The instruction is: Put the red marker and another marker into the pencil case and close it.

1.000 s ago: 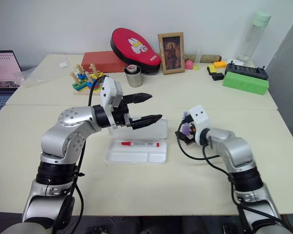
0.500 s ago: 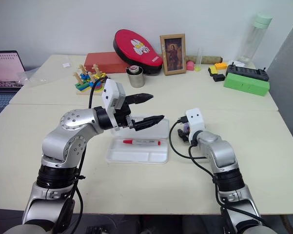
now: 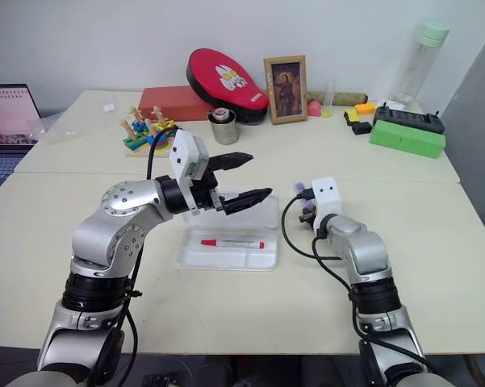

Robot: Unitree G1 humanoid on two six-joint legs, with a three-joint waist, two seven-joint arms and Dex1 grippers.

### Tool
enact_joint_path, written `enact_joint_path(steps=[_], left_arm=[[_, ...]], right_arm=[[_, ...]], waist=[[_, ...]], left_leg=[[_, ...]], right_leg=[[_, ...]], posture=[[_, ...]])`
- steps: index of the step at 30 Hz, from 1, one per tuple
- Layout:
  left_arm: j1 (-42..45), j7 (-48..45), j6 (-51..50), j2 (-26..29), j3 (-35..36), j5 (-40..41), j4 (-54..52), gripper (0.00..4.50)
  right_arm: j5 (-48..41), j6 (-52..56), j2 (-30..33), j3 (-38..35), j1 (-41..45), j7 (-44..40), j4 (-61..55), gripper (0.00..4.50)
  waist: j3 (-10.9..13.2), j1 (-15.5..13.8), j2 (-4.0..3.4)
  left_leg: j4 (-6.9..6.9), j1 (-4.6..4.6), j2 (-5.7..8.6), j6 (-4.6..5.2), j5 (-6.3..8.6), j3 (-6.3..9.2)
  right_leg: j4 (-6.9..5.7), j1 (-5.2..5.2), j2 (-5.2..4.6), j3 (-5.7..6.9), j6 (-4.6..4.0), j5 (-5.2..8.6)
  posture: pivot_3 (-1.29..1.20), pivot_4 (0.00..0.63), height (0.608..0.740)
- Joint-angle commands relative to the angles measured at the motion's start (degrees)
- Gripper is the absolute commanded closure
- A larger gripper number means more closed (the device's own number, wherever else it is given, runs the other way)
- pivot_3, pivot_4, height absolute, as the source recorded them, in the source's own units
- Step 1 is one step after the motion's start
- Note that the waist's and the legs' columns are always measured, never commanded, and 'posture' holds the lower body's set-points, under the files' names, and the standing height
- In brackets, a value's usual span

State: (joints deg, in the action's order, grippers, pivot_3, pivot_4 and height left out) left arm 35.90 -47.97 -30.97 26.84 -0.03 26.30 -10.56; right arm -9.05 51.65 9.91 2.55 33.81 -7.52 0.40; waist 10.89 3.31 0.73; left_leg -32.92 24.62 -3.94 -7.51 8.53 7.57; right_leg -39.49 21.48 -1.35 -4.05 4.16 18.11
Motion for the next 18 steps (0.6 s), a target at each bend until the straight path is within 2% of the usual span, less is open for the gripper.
enact_joint_path(steps=[1,3,5,8,11,14,18], left_arm=[[-2.4,-1.1,-2.1,4.9,6.9,4.4,-4.2,0.00],[-6.3,-2.7,-3.4,8.3,10.2,7.2,-7.7,0.00],[-11.4,-3.6,-5.3,11.4,14.0,10.3,-11.7,0.00],[-20.2,-4.5,-5.4,15.2,18.0,10.8,-15.9,0.00],[-31.9,-5.9,-3.4,18.7,23.6,8.1,-19.2,0.00],[-41.9,-7.6,-3.3,19.7,30.3,9.2,-22.4,0.00],[-51.4,-7.8,-5.3,18.1,38.1,14.0,-26.7,0.00]], right_arm=[[-0.3,-11.3,1.3,-1.1,6.0,-3.9,-4.8,3.40],[-1.4,-18.2,2.6,0.3,7.7,-9.7,-6.7,3.40],[-6.0,-20.6,3.7,1.8,8.5,-18.6,-10.7,3.40],[-14.5,-16.1,6.3,3.8,9.2,-30.3,-15.9,3.40],[-15.0,-12.6,13.8,13.0,10.1,-41.7,-20.5,3.40],[-9.8,-12.2,17.8,21.1,12.9,-45.0,-18.4,3.40],[-5.6,-12.3,15.0,27.3,15.1,-45.0,-12.3,3.40]], waist=[[0.0,0.6,-0.03],[0.0,1.3,-0.04],[0.0,1.6,-0.04],[0.0,1.7,-0.03],[0.0,1.5,-0.07],[0.0,1.3,-0.06],[0.0,1.3,0.01]], left_leg=[[0.02,0.05,0.00,0.00,0.00,-0.05],[0.08,0.07,-0.01,0.00,0.00,-0.06],[0.16,0.07,-0.02,0.01,0.00,-0.05],[0.23,0.07,-0.05,0.01,0.01,-0.04],[0.24,0.07,-0.06,0.01,0.01,-0.05],[0.18,0.05,-0.06,0.01,0.01,-0.05],[0.12,0.04,-0.09,0.00,0.01,-0.05]], right_leg=[[-0.01,0.12,0.00,-0.04,0.00,0.00],[-0.04,0.16,0.00,-0.06,0.00,0.00],[0.01,0.17,0.00,-0.05,-0.03,0.03],[0.08,0.14,0.00,-0.01,-0.06,0.13],[0.07,0.12,-0.01,0.00,-0.09,0.15],[0.06,0.14,-0.02,0.00,-0.14,0.18],[0.00,0.19,0.00,-0.01,-0.16,0.26]], posture=[[0.00,0.150,0.740],[0.00,0.150,0.740],[0.00,0.150,0.740],[0.00,0.150,0.740],[0.00,0.150,0.740],[0.00,0.150,0.740],[0.00,0.150,0.740]])
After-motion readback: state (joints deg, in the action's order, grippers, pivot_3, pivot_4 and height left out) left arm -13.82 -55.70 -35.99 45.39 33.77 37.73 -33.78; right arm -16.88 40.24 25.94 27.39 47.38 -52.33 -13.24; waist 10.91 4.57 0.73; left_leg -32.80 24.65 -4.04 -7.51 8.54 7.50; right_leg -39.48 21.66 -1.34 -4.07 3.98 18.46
